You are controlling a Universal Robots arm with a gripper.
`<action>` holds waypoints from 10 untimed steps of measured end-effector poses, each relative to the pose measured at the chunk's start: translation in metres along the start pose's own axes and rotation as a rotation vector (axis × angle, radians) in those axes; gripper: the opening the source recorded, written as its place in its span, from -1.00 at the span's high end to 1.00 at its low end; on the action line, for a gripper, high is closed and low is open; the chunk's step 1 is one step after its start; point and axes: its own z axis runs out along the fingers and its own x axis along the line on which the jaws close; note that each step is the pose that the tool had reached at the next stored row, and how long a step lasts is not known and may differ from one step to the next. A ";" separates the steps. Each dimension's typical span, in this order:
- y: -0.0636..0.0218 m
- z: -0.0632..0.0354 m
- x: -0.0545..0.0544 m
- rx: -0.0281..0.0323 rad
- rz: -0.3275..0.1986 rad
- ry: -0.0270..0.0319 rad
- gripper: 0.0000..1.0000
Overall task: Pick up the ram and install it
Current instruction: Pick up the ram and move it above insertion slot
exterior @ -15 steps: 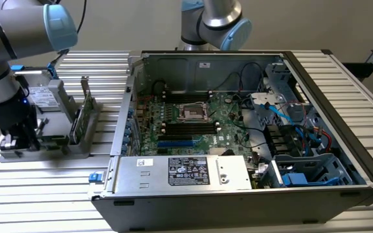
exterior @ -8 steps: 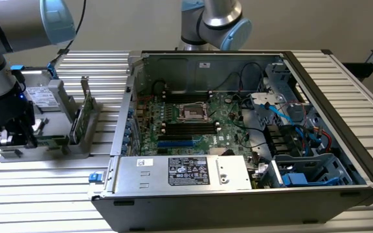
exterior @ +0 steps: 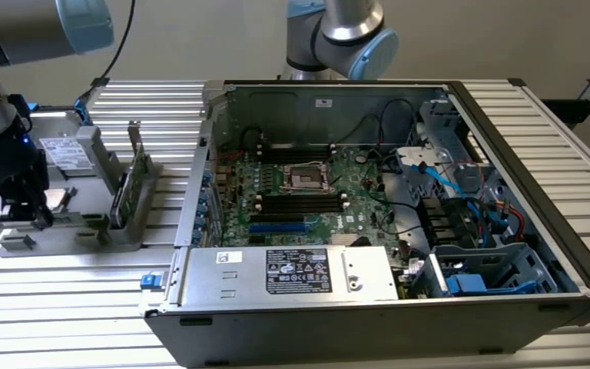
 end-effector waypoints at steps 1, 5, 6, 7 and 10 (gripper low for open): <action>-0.0001 -0.0029 0.000 -0.0004 0.000 0.0001 0.73; -0.0027 -0.0145 0.000 -0.0025 0.000 -0.0005 0.73; -0.0038 -0.0176 0.000 -0.0034 0.000 -0.0007 0.73; -0.0049 -0.0207 0.001 -0.0043 0.000 -0.0008 0.73; -0.0091 -0.0277 0.001 -0.0065 0.000 -0.0019 0.73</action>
